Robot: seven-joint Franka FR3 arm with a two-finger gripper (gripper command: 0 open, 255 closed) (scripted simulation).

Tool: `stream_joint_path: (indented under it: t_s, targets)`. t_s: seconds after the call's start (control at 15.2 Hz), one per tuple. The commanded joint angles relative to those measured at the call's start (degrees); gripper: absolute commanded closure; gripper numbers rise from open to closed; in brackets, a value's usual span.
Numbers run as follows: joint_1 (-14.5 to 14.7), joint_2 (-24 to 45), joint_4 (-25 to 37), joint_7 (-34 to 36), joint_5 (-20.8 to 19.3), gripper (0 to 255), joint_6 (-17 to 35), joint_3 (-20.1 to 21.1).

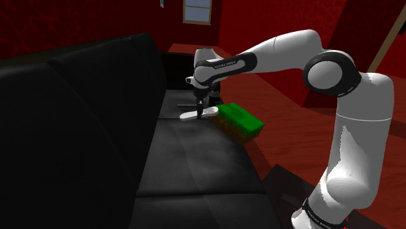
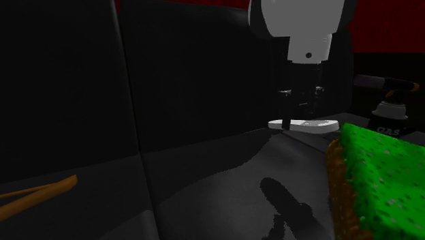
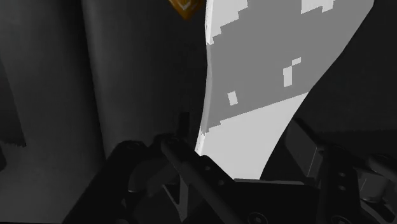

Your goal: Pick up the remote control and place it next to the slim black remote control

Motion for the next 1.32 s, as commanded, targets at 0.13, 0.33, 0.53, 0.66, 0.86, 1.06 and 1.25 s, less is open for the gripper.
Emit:
stream_joint_path:
  t_s: [0.13,0.33,0.53,0.66,0.86,1.06,1.25]
  targets:
    - [-2.9,5.3,7.6,-4.5,0.2,255,-2.1,-1.5]
    - [-4.8,9.7,14.4,-7.5,0.5,255,-4.5,-2.4]
    - [-6.8,14.9,22.6,-10.3,0.8,255,-7.5,-3.0]
    - [-8.1,19.0,29.4,-12.0,1.0,255,-10.1,-3.4]
    - [-10.1,27.0,42.9,-14.5,1.3,255,-15.6,-3.8]
    - [-11.4,36.3,58.3,-16.1,1.4,255,-21.8,-4.1]
    - [-11.4,34.7,53.1,-16.1,1.4,255,-18.2,-4.0]
